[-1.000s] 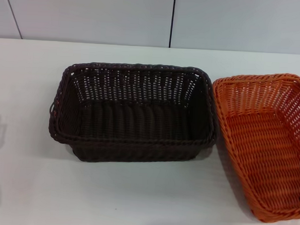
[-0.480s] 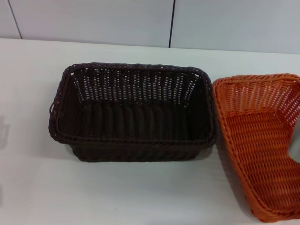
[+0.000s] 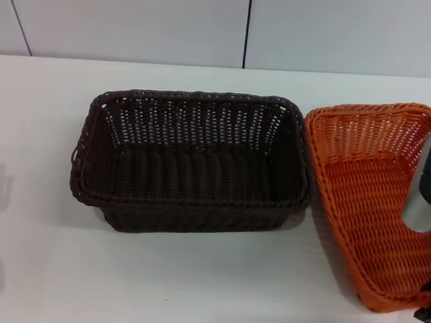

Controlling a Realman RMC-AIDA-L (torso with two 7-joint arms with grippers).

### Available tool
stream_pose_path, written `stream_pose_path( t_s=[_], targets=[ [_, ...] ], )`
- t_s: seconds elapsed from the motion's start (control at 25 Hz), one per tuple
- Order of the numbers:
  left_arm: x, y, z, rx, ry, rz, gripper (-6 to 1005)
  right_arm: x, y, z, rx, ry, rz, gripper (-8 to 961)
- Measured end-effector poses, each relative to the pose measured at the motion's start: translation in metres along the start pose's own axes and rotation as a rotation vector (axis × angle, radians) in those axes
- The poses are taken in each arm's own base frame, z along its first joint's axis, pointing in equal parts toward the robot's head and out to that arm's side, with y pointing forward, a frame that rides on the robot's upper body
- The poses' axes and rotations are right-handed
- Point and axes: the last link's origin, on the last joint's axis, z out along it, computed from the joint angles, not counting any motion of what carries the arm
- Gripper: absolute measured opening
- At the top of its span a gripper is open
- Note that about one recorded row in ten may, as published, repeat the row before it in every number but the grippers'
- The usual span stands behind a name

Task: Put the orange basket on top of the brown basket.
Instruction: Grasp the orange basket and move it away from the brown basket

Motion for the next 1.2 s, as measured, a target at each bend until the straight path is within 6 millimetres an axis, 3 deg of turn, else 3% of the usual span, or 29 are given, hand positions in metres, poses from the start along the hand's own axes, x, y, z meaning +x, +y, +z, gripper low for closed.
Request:
stream_pose_path(
  t_s=[0.2, 0.48, 0.96, 1.2],
  targets=[
    [0.000, 0.001, 0.003, -0.009, -0.001, 0.009, 759, -0.003, -0.006, -0.001, 0.046, -0.015, 0.029, 357],
    [0.002, 0.005, 0.006, -0.020, 0.013, 0.004, 759, -0.014, -0.005, -0.035, 0.166, -0.124, 0.054, 261],
    [0.004, 0.005, 0.007, -0.026, 0.023, 0.004, 760, -0.030, -0.002, -0.075, 0.343, -0.213, 0.032, 216],
    [0.003, 0.003, 0.007, -0.024, 0.022, 0.008, 760, -0.045, -0.004, -0.085, 0.391, -0.243, -0.025, 212]
  ],
)
